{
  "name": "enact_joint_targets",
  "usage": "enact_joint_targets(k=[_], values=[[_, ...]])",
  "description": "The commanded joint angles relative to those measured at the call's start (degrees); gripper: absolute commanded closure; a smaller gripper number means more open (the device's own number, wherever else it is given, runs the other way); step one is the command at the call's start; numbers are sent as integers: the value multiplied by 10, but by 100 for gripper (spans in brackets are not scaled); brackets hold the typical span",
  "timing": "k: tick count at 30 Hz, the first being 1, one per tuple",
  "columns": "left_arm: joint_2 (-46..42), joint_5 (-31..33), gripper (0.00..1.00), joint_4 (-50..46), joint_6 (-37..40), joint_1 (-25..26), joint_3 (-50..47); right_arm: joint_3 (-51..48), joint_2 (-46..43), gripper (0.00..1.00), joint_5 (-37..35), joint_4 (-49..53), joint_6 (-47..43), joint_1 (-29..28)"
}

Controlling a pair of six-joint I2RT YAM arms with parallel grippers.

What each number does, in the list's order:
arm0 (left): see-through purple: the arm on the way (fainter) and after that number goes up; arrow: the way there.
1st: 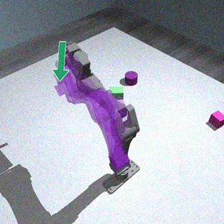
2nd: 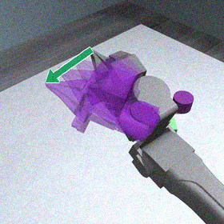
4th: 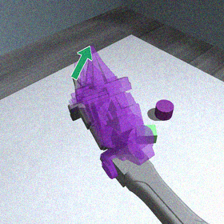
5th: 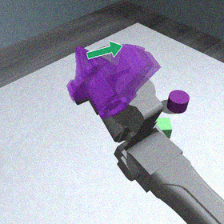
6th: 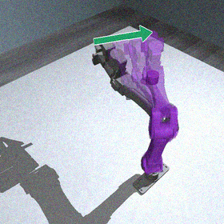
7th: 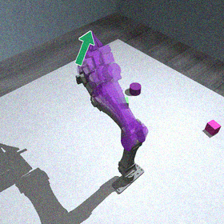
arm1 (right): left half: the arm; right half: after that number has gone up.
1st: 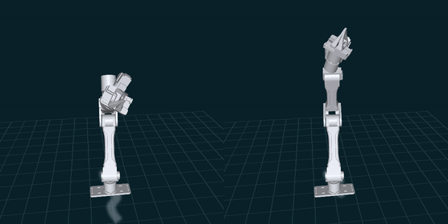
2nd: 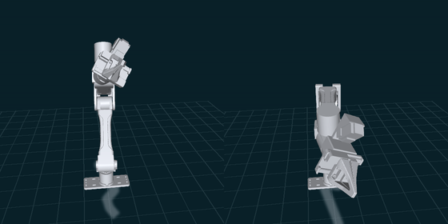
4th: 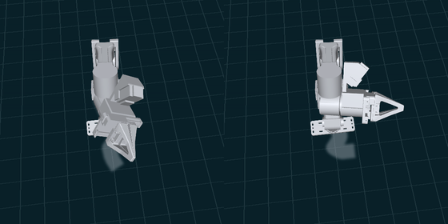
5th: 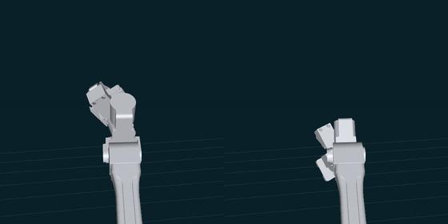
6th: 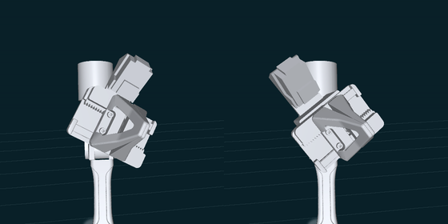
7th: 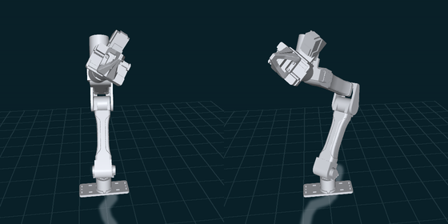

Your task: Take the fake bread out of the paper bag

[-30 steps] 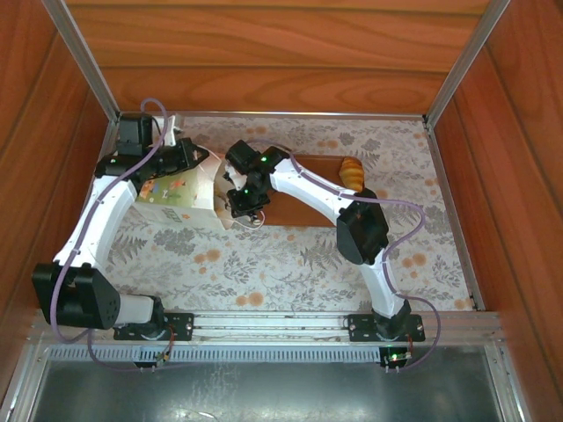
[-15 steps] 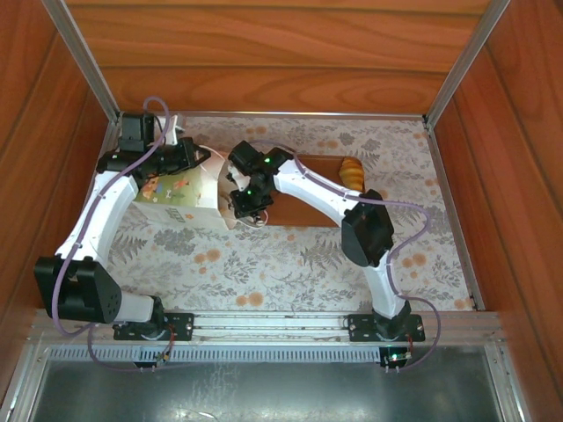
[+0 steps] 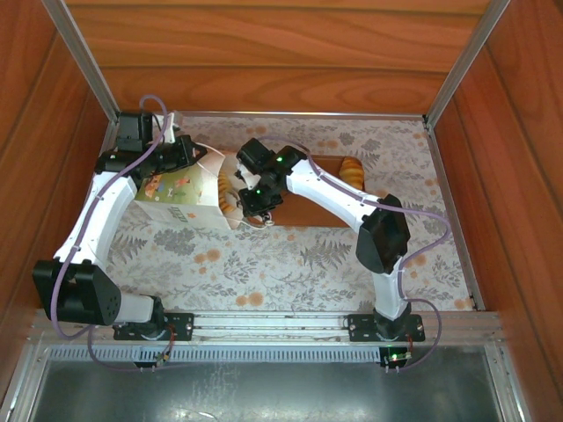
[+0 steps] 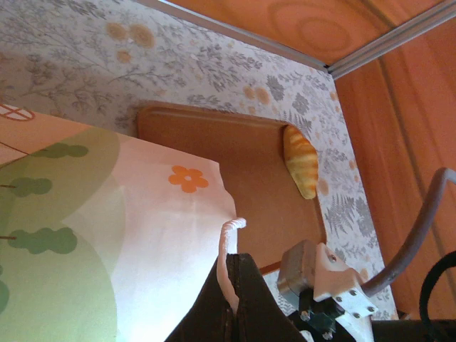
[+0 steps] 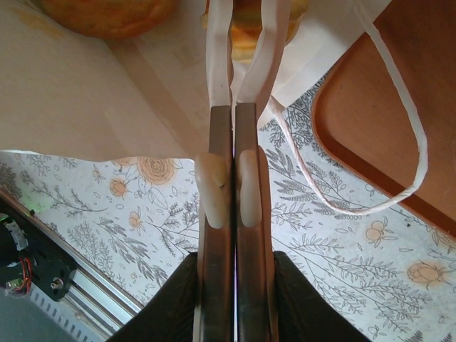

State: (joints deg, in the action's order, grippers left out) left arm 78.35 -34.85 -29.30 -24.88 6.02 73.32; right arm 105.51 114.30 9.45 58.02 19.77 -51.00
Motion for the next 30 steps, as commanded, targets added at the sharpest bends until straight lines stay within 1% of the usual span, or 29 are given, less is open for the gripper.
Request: enact_joint_targets(k=[1, 6, 13, 17, 21, 23, 26, 30], values=[[-9, 30, 100, -6, 2, 0, 12, -7, -43, 77, -16, 18, -9, -1], [-5, 47, 100, -6, -1, 0, 19, -33, -79, 77, -25, 18, -13, 0], [-3, 42, 100, -5, -7, 0, 26, -45, -102, 77, -25, 30, -16, 6], [-8, 63, 100, -5, -13, 0, 24, -61, -126, 78, -35, 48, -21, 8], [-14, 102, 100, -4, -24, 0, 21, -112, -179, 78, -39, 47, -21, 16], [-16, 117, 100, -2, -27, 0, 19, -145, -217, 79, -37, 40, -20, 24], [-17, 119, 100, -1, -28, 0, 18, -195, -264, 79, -32, 26, -13, 48], [-22, 129, 100, 0, -26, 0, 10, -258, -313, 79, -19, -2, -2, 96]])
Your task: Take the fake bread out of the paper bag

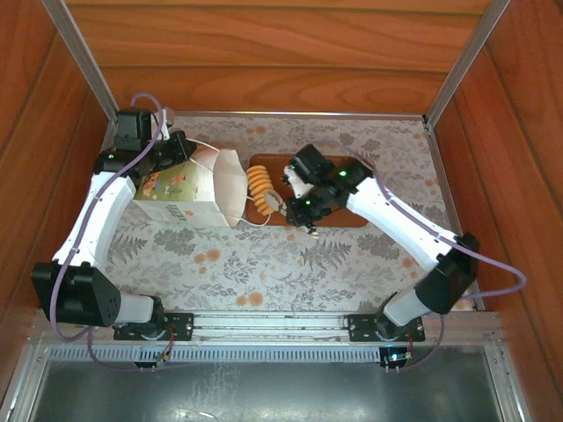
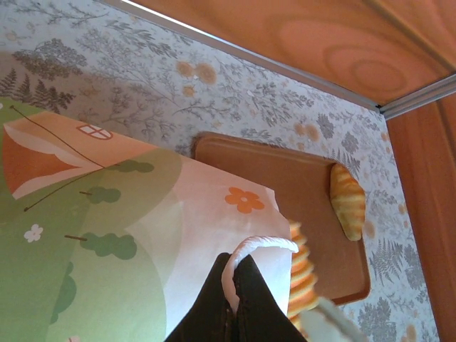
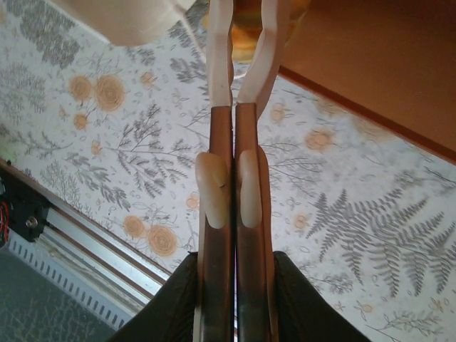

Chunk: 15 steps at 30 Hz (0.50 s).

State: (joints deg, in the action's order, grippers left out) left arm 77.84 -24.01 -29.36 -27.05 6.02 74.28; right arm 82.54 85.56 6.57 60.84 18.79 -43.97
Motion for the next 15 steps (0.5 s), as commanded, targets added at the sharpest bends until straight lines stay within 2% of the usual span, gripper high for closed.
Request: enact_joint_targets(k=[1, 9, 12, 15], values=[[-17, 24, 100, 1, -6, 0, -2, -47, -33, 79, 16, -42, 13, 39], [-26, 39, 100, 1, -9, -2, -10, -132, -24, 76, 33, -60, 27, 133], [-30, 37, 100, 1, -7, -2, -11, -129, -10, 74, 30, -55, 12, 144], [-34, 31, 100, 2, -6, -3, -12, -95, 10, 68, -13, -14, -3, 146]])
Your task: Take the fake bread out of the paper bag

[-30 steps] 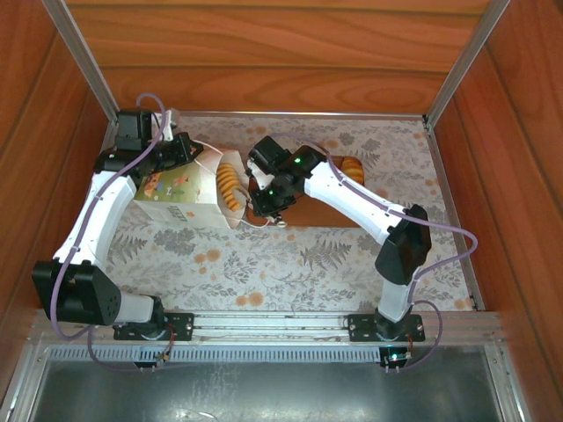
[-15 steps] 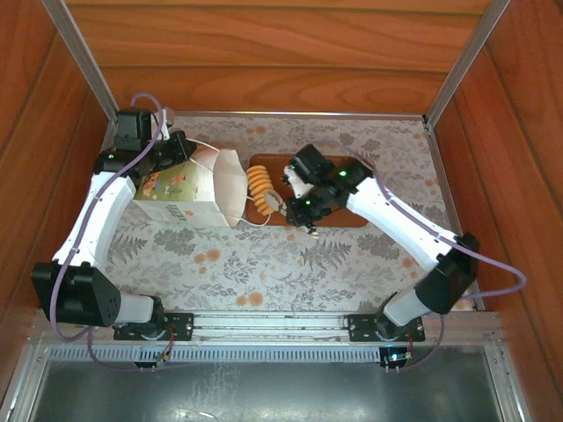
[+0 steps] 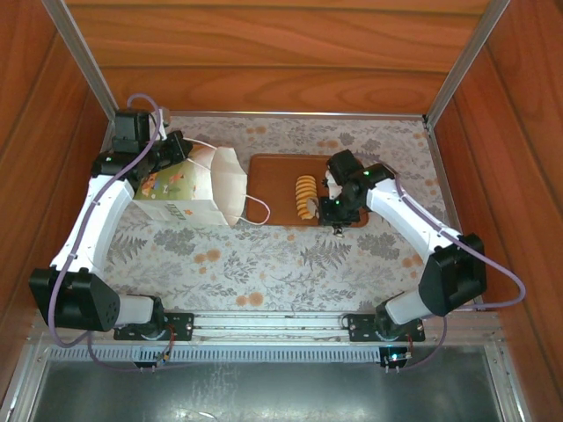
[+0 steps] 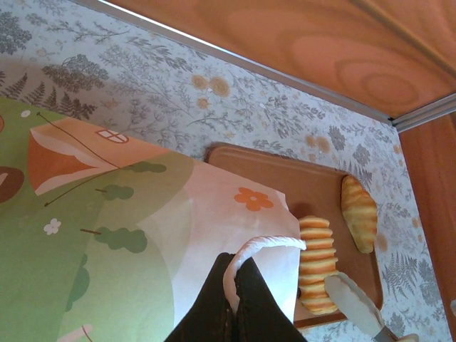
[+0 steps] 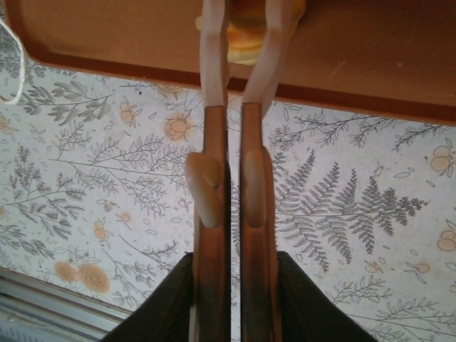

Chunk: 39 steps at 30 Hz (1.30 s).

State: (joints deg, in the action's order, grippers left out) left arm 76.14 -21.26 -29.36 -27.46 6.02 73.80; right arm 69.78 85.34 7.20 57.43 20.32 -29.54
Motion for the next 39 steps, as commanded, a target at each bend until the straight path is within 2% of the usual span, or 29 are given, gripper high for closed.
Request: enact_joint_targets(k=[1, 4, 8, 12, 16, 28, 39], values=[[-18, 4, 100, 1, -2, -2, -7, 48, 20, 65, -31, 35, -25, 2], [-22, 8, 100, 4, -5, -2, -9, 98, 50, 54, -21, 79, -51, 2], [-25, 3, 100, 9, -7, -3, -12, 163, 92, 46, -45, 135, -38, -3], [-28, 0, 100, 14, -7, -3, -16, 209, 137, 45, -83, 164, -9, -14], [-29, -1, 100, 18, -7, -3, -18, 256, 176, 44, -91, 180, 14, -37], [-35, -14, 100, 21, -8, -5, -24, 305, 226, 46, -142, 203, 29, -65], [-34, -23, 100, 21, -12, -6, -24, 301, 222, 59, -154, 205, 2, -64]])
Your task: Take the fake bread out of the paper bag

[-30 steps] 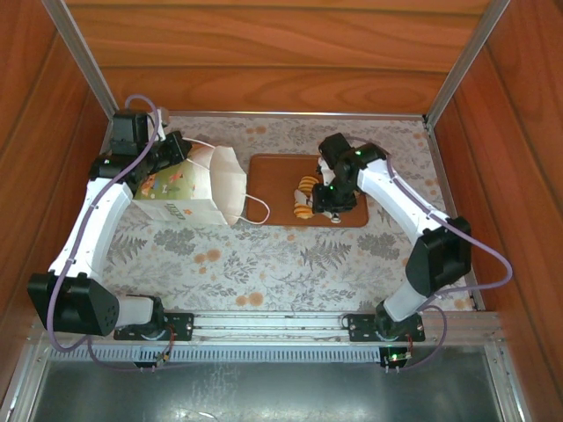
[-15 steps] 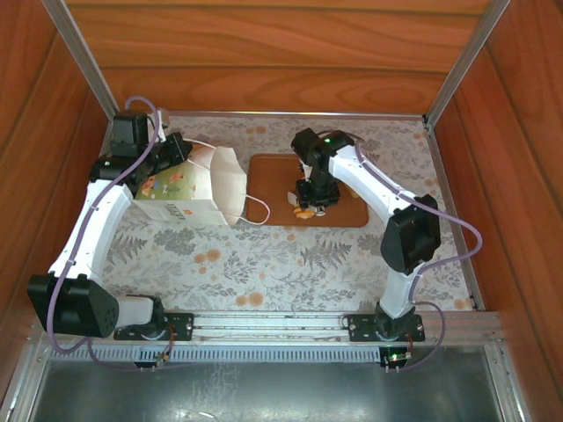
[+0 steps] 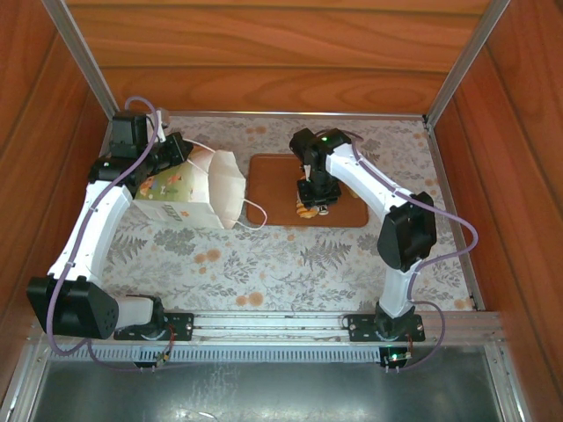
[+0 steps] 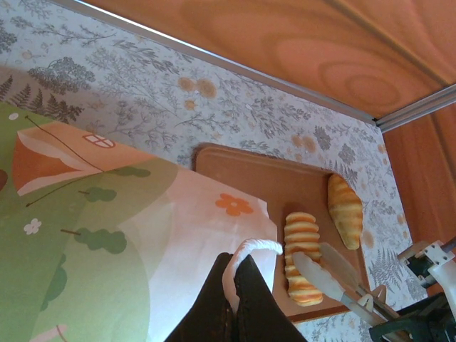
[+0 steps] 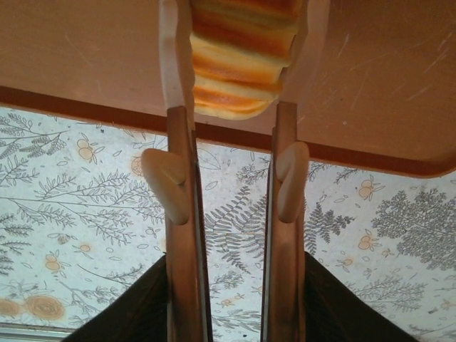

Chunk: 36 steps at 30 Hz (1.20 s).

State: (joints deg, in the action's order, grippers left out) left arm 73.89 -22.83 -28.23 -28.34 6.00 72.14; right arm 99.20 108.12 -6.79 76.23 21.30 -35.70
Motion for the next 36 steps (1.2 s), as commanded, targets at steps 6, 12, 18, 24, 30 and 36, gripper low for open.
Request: enact_joint_targets(k=[6, 12, 18, 24, 30, 36], values=[[-10, -11, 100, 10, -6, -6, -5, 15, -9, 62, -37, 23, -48, 15], [-12, -10, 100, 11, -5, -6, -4, 32, 3, 62, -45, 21, -97, 50], [-14, -9, 100, 11, -6, -6, -3, 52, 24, 62, -42, 2, -122, 82], [-21, -6, 100, 11, -6, -7, -7, 86, 52, 61, -35, 5, -128, 104], [-23, -6, 100, 11, -4, -7, -9, 103, 68, 61, -42, 14, -127, 117], [-18, -9, 100, 11, -6, -7, -7, 103, 69, 61, -52, 17, -123, 125]])
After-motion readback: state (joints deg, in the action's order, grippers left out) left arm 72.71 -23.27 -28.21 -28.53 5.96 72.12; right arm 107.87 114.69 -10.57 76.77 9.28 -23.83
